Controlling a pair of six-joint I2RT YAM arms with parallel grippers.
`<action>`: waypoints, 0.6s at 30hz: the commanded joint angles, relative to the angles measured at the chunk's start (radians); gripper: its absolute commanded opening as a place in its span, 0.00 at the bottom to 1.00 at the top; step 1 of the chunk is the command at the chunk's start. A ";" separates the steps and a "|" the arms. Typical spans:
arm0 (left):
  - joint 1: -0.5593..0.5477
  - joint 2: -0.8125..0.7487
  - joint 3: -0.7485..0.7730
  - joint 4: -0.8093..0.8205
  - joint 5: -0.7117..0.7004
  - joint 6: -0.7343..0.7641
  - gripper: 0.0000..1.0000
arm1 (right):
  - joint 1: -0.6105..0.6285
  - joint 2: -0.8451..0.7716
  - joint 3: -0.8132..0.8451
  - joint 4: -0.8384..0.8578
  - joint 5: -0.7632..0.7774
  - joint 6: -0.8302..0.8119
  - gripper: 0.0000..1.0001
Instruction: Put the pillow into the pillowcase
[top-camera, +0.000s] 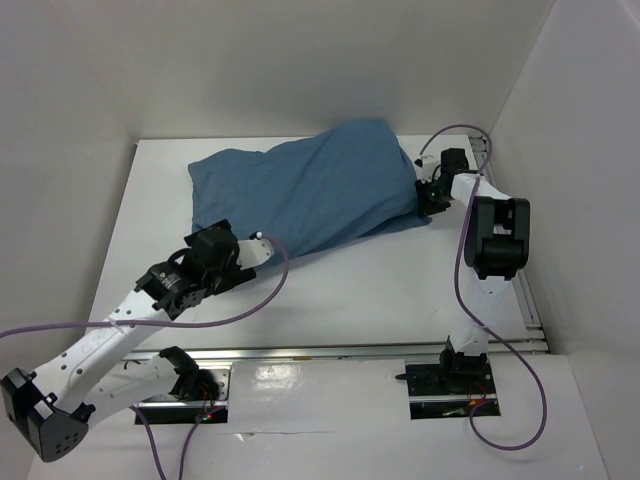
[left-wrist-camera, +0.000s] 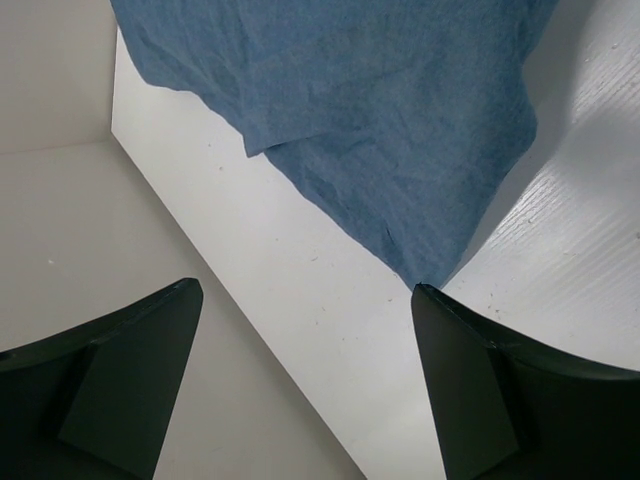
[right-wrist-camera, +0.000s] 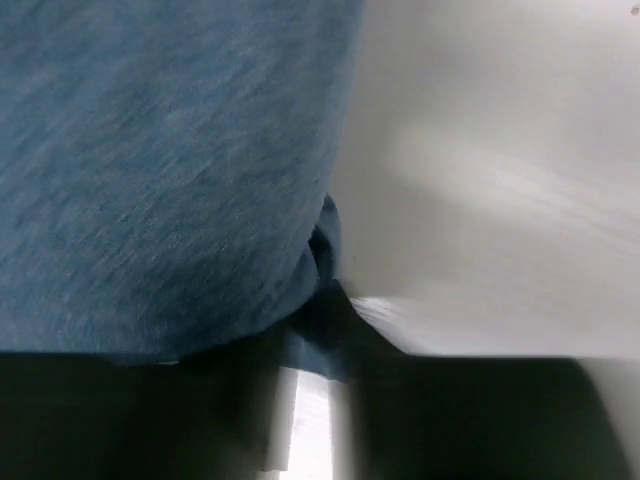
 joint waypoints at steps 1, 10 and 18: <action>0.014 -0.035 0.029 -0.001 0.001 -0.008 1.00 | 0.019 0.068 -0.002 -0.059 -0.020 0.030 0.15; 0.166 -0.197 -0.121 -0.130 0.223 0.138 1.00 | 0.019 0.039 -0.048 -0.050 -0.005 -0.019 0.00; 0.232 0.023 0.032 -0.191 0.386 -0.073 1.00 | -0.011 -0.007 -0.093 -0.050 0.005 -0.060 0.00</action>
